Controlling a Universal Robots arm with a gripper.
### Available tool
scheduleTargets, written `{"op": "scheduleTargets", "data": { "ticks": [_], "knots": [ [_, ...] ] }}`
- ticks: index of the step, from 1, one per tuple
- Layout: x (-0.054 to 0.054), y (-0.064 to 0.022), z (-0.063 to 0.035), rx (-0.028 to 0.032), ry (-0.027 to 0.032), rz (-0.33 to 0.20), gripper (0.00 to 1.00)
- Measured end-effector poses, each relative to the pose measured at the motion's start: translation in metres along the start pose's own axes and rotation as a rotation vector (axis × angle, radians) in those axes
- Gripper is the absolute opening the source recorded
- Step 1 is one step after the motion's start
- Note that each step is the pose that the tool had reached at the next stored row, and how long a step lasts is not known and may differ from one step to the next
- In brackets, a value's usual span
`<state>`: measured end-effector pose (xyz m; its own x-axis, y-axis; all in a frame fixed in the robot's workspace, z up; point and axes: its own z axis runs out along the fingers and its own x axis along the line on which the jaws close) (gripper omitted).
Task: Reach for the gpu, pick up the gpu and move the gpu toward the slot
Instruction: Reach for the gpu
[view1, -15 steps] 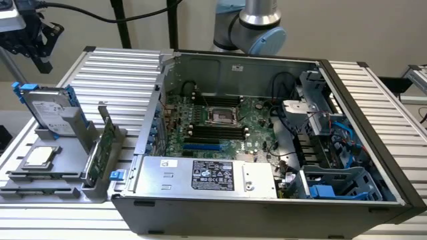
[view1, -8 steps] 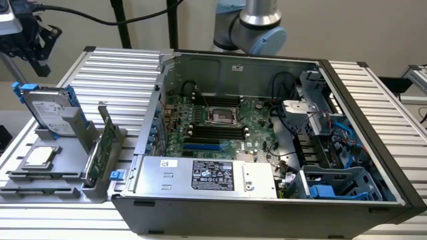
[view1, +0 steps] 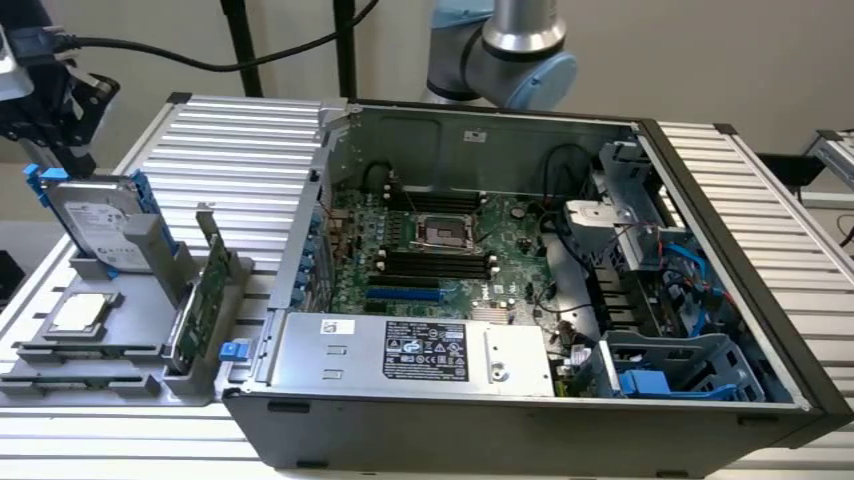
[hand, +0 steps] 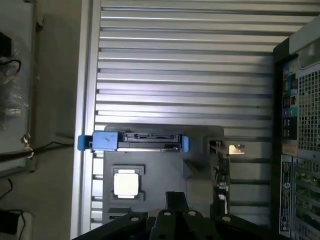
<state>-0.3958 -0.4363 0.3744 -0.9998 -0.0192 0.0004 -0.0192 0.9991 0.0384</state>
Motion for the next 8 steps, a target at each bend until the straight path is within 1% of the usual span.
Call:
{"op": "scheduleTargets", "data": {
  "ticks": [8],
  "knots": [
    [-0.027,-0.0199,0.007,0.0002,0.0002,0.0,0.11]
  ]
}}
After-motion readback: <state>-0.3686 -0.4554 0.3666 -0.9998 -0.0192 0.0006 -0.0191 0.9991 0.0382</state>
